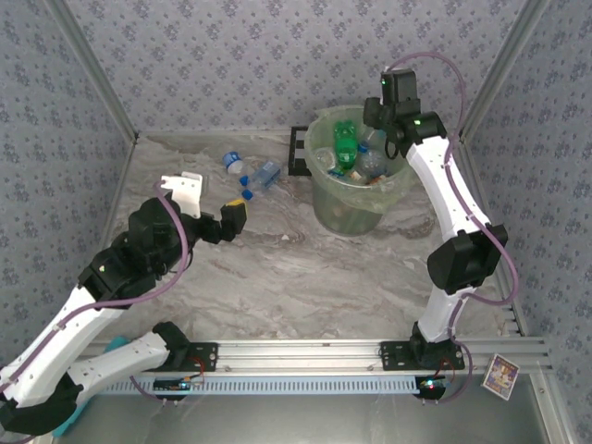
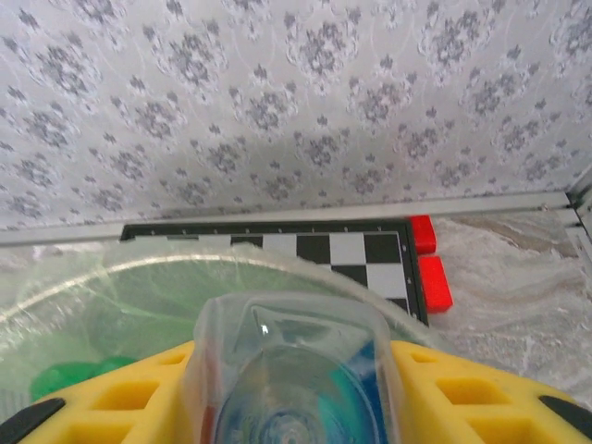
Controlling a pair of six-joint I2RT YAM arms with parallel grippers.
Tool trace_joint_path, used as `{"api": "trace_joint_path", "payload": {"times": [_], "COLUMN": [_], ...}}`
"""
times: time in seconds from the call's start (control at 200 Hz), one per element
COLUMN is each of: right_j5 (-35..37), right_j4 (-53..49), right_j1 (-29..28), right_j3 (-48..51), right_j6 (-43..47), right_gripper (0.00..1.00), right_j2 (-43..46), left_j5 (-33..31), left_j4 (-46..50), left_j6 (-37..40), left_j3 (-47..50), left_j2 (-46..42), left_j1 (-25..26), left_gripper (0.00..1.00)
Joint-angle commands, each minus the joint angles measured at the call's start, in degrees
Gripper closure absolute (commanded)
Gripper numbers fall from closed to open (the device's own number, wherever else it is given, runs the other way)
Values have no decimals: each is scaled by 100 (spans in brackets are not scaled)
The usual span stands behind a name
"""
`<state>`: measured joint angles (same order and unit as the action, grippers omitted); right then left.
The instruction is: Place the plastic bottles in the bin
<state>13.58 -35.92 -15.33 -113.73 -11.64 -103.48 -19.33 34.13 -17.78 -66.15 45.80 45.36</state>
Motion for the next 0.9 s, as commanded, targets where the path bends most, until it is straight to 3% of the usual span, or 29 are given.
{"api": "trace_joint_path", "payload": {"times": [0.0,0.595,0.895], "right_j5": [-110,-416,53], "right_j4": [101,-154,-615], "right_j1": [37,-5,-15], "right_j3": [20,479,-348], "right_j6": [-102,-353,40], "right_gripper": [52,42,20], "right_j2": [11,-175,79], "left_j5": [2,-59,-46], "left_j4": [-33,6,-32], "left_j6": [-102,-94,-64], "left_j3": [5,42,22], "left_j2": [-97,-211,-211], "left_j1": [-20,-41,-62], "left_gripper": [0,0,0]}}
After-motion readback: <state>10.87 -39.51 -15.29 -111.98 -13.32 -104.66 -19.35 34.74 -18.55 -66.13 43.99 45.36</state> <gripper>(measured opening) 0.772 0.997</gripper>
